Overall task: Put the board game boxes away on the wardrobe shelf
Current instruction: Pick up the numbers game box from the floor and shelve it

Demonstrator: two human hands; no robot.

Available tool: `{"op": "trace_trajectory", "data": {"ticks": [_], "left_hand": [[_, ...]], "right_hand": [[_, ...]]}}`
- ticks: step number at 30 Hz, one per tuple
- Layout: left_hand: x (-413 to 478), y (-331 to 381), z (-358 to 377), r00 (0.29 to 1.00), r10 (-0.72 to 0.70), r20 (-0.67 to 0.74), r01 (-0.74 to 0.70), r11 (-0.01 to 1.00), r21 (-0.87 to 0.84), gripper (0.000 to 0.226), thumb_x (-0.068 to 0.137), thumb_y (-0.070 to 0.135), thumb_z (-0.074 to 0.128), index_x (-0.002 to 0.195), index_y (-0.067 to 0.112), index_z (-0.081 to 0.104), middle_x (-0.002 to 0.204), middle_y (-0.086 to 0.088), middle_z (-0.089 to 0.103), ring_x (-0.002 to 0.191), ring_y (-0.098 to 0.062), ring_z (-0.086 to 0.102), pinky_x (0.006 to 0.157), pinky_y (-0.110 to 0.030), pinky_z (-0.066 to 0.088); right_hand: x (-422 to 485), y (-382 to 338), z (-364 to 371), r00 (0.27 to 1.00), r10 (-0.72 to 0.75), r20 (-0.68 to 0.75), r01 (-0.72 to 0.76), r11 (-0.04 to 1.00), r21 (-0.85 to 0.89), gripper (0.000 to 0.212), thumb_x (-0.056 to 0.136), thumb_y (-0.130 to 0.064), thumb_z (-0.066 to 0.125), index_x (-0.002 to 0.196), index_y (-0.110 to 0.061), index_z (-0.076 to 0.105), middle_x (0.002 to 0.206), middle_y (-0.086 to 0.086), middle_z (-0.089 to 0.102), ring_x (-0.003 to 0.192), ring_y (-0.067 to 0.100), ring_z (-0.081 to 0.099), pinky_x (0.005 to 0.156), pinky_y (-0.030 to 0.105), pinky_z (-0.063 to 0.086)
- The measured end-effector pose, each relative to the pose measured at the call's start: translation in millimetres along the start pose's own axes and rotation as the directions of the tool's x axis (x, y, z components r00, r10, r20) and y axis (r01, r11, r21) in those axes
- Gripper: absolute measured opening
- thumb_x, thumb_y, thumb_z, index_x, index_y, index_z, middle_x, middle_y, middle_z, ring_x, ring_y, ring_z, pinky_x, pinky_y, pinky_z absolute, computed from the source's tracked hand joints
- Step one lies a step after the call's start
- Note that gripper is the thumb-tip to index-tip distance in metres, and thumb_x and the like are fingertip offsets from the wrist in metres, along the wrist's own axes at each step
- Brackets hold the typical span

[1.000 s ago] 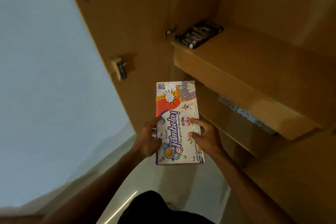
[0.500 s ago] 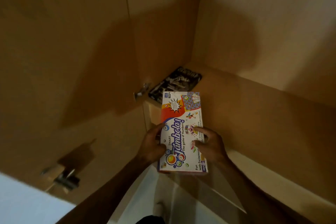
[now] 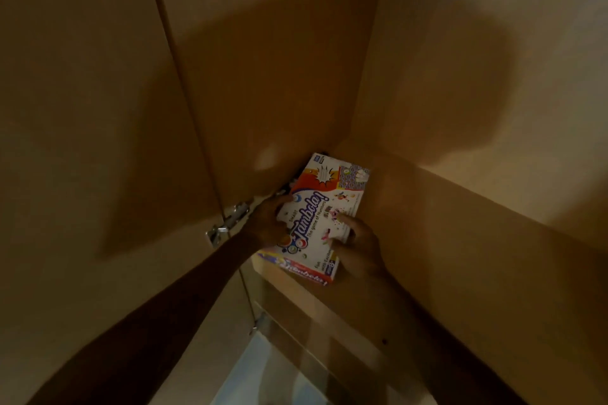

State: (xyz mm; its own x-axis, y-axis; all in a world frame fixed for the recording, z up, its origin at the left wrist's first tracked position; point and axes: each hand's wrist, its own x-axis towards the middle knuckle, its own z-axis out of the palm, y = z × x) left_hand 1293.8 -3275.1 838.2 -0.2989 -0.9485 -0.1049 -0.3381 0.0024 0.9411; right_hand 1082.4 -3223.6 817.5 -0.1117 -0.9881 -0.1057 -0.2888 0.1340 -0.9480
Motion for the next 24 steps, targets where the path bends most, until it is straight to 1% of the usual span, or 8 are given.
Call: {"op": "trace_trajectory", "data": {"ticks": [2,3,6,9,12,15,20,24], "left_hand": [[-6,-9,3,0.997,0.036,-0.074,-0.030,0.996,0.078,0.055,0.076,0.008,0.061,0.130,0.006,0.050,0.143,-0.018,0.044,0.129,-0.035,0.047,0.097,-0.048,0.050],[-14,-15,7,0.989,0.044,-0.138,-0.024,0.990,0.142,0.045,0.080,0.018,0.061,0.124,0.015,0.055,0.139,-0.014,0.049,0.125,-0.032,0.052,0.092,-0.049,0.054],[-44,-32,22,0.938,0.164,-0.305,-0.018,0.902,0.431,0.024,0.092,0.040,0.053,0.108,0.029,0.066,0.124,0.000,0.062,0.107,-0.021,0.062,0.082,-0.041,0.058],[-85,-29,49,0.840,0.323,-0.436,0.059,0.744,0.665,0.029,0.090,0.024,0.059,0.118,0.021,0.066,0.137,-0.009,0.054,0.122,-0.027,0.048,0.100,-0.036,0.044],[-108,-21,77,0.849,0.298,-0.435,0.115,0.700,0.705,0.048,0.084,0.017,0.062,0.132,0.014,0.056,0.143,-0.016,0.045,0.129,-0.035,0.043,0.100,-0.045,0.048],[-113,-23,90,0.885,0.194,-0.424,0.169,0.714,0.680,0.059,0.090,0.019,0.056,0.146,0.016,0.039,0.154,-0.016,0.030,0.135,-0.035,0.041,0.093,-0.042,0.055],[-97,-25,77,0.926,0.135,-0.352,0.166,0.690,0.704,0.076,0.093,0.016,0.054,0.155,0.022,0.011,0.163,-0.010,0.004,0.148,-0.032,0.019,0.105,-0.040,0.047],[-73,-26,55,0.949,0.055,-0.309,0.196,0.666,0.720,0.087,0.090,0.012,0.055,0.153,0.025,-0.003,0.164,-0.006,-0.003,0.151,-0.027,0.002,0.116,-0.044,0.034]], "right_hand": [[1,1,0,0.998,-0.053,0.016,0.054,0.997,-0.054,0.056,0.081,-0.003,0.074,0.133,-0.017,0.057,0.144,0.004,0.046,0.132,0.022,0.047,0.098,0.043,0.053],[-1,2,-1,0.996,-0.072,0.051,0.077,0.991,-0.106,0.058,0.080,-0.005,0.076,0.133,-0.016,0.056,0.145,0.004,0.042,0.134,0.021,0.044,0.100,0.042,0.052],[-9,11,-10,0.973,-0.197,0.123,0.226,0.927,-0.300,0.055,0.073,-0.020,0.082,0.123,-0.019,0.061,0.150,0.003,0.032,0.138,0.018,0.034,0.103,0.030,0.046],[-21,11,-19,0.938,-0.235,0.253,0.326,0.842,-0.430,0.054,0.071,-0.038,0.080,0.121,-0.027,0.062,0.153,-0.002,0.026,0.141,0.016,0.023,0.099,0.027,0.044],[-27,10,-26,0.871,-0.333,0.361,0.485,0.698,-0.526,0.046,0.076,-0.040,0.074,0.119,-0.026,0.064,0.147,-0.004,0.034,0.138,0.016,0.026,0.096,0.033,0.051],[-25,10,-27,0.798,-0.405,0.445,0.601,0.588,-0.542,0.041,0.079,-0.035,0.070,0.119,-0.029,0.066,0.142,-0.006,0.042,0.137,0.014,0.030,0.098,0.033,0.051],[-16,6,-15,0.797,-0.427,0.428,0.604,0.559,-0.567,0.039,0.084,-0.036,0.067,0.122,-0.027,0.065,0.138,-0.003,0.050,0.135,0.016,0.034,0.101,0.036,0.047],[-3,-1,-2,0.818,-0.414,0.400,0.576,0.572,-0.585,0.041,0.086,-0.037,0.067,0.125,-0.025,0.064,0.138,-0.001,0.052,0.134,0.016,0.035,0.105,0.033,0.042]]}}
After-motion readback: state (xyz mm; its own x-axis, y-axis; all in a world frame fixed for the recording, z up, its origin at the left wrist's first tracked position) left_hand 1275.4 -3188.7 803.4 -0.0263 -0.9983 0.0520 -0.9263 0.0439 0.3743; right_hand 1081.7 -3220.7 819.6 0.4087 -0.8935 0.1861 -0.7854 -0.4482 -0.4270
